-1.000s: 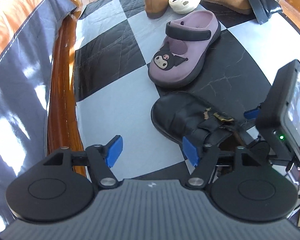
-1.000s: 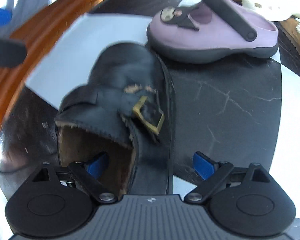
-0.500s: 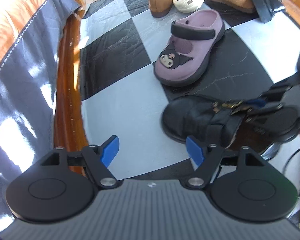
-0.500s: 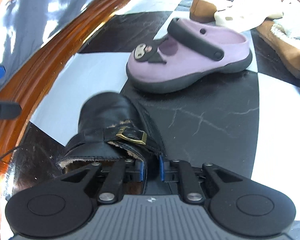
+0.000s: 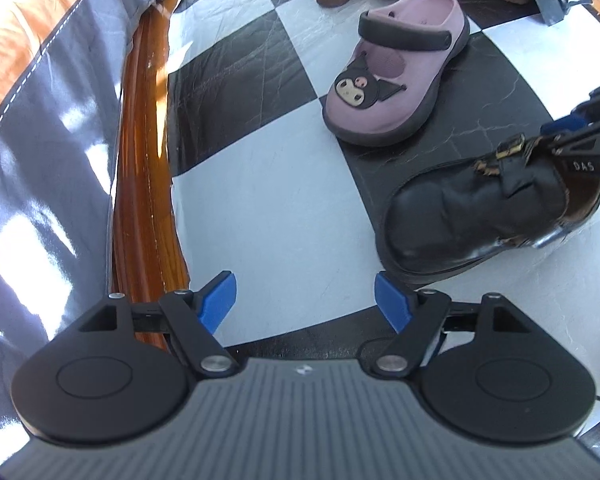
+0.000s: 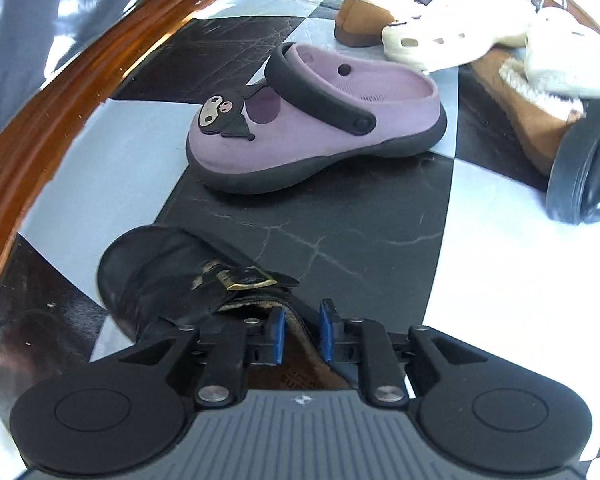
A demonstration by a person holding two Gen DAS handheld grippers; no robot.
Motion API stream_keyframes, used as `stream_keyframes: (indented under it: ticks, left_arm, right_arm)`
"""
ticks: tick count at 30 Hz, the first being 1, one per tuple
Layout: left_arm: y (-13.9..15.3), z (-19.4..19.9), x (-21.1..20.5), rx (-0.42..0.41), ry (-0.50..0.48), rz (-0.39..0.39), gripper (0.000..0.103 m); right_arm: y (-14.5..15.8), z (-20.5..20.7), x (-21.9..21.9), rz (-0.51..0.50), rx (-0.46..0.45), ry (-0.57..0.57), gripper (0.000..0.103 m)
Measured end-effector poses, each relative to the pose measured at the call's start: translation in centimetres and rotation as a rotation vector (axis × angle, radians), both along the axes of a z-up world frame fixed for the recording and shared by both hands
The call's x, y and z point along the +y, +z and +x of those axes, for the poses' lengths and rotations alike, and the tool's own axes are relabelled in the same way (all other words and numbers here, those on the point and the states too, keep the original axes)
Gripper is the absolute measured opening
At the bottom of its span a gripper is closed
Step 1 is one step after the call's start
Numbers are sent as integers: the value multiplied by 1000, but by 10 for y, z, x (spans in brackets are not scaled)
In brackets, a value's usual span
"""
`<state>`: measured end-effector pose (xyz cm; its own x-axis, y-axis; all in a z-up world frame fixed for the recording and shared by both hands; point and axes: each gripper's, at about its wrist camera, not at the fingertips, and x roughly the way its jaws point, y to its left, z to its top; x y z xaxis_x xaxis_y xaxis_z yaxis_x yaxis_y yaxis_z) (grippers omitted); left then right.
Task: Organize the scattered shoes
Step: 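Grasp the set-down black shoe by its heel with the right tool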
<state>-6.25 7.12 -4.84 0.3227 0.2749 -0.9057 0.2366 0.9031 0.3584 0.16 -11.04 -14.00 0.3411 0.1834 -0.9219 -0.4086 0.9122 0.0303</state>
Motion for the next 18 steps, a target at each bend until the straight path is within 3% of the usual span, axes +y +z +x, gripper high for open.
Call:
stream_keyframes:
  ticks: [7, 11, 14, 16, 18]
  left_arm:
    - [-1, 1, 0, -27, 14, 45, 76]
    - [0, 3, 7, -17, 29, 20, 76]
    - [-1, 5, 9, -2, 36, 11, 76]
    - [1, 5, 10, 0, 36, -10, 76]
    - [2, 3, 9, -4, 32, -12, 76]
  right_arm:
    - [-6, 5, -4, 17, -52, -66, 21]
    - [-10, 13, -6, 14, -117, -70, 21]
    - [-7, 21, -13, 19, -93, -86, 25]
    - [1, 23, -25, 29, -52, -137, 32]
    - [14, 19, -39, 42, -41, -203, 68]
